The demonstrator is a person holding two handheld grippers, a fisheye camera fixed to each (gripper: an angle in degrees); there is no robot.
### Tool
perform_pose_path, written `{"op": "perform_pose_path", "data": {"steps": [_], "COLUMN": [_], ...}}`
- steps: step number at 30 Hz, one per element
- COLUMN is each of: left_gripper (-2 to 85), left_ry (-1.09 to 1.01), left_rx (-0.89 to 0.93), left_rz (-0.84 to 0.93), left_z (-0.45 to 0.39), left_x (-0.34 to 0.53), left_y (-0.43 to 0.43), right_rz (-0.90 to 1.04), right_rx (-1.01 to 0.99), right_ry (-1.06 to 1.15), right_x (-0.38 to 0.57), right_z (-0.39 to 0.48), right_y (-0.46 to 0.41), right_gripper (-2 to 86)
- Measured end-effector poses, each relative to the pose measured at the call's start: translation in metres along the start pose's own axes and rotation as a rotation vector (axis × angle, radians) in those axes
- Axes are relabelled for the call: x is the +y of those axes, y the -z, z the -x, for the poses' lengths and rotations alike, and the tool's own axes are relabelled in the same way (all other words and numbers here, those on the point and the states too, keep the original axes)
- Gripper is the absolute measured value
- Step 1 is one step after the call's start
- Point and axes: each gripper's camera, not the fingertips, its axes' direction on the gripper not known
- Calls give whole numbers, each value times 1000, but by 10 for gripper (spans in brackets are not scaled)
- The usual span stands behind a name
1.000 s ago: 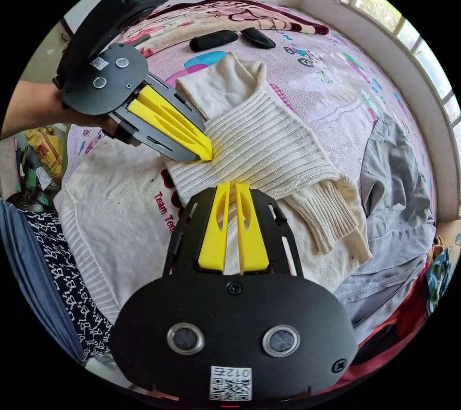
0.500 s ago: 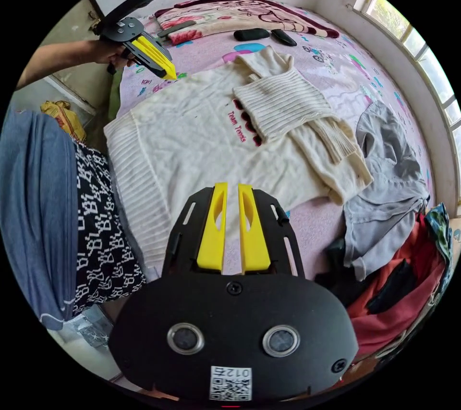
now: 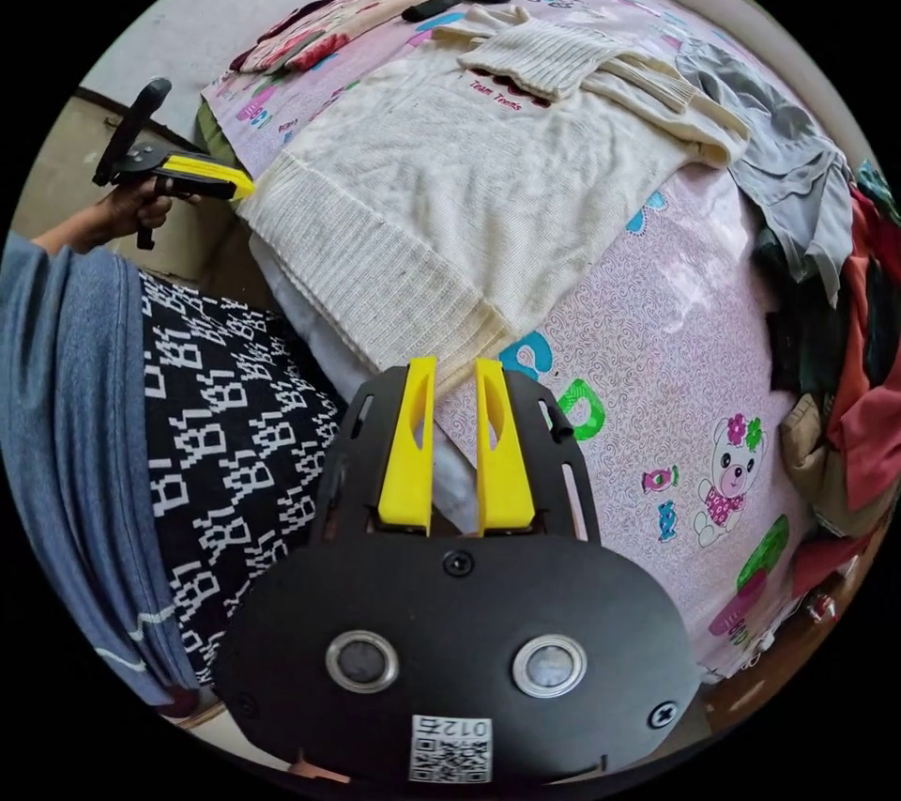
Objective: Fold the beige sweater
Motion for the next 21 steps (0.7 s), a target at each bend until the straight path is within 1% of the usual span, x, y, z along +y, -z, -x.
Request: {"op": "perform_pose_path", "data": {"steps": [5, 9, 11, 12, 14, 17, 19, 21], "left_gripper": [58, 87, 95, 95, 93, 81, 66, 55], "left_ry": [68, 110, 106, 104, 93, 90, 86, 78], "left_rx": [30, -67, -39, -7, -18, -4, -81, -119], "left_rz": [-3, -19, -1, 10, 10, 32, 64, 87], "left_z": [16, 27, 30, 31, 30, 27, 24, 23], "left_x": [2, 2, 0, -1, -3, -7, -8, -9], "left_y": [1, 5, 0, -4, -8, -16, -29, -38], "right_rz": [-11, -19, -22, -19, -19, -13, 6, 10], "right_rx": [3, -14, -41, -54, -54, -4, 17, 37], "right_ry": [-66, -147, -165, -171, -178, -197, -194, -188], "right_x": [23, 48, 55, 59, 64, 73, 82, 89], "right_z": [-19, -38, -44, -47, -49, -54, -58, -59], "right_y": [0, -4, -9, -13, -19, -28, -40, -46], "right_gripper": [76, 78, 80, 81, 82, 75, 56, 42]}}
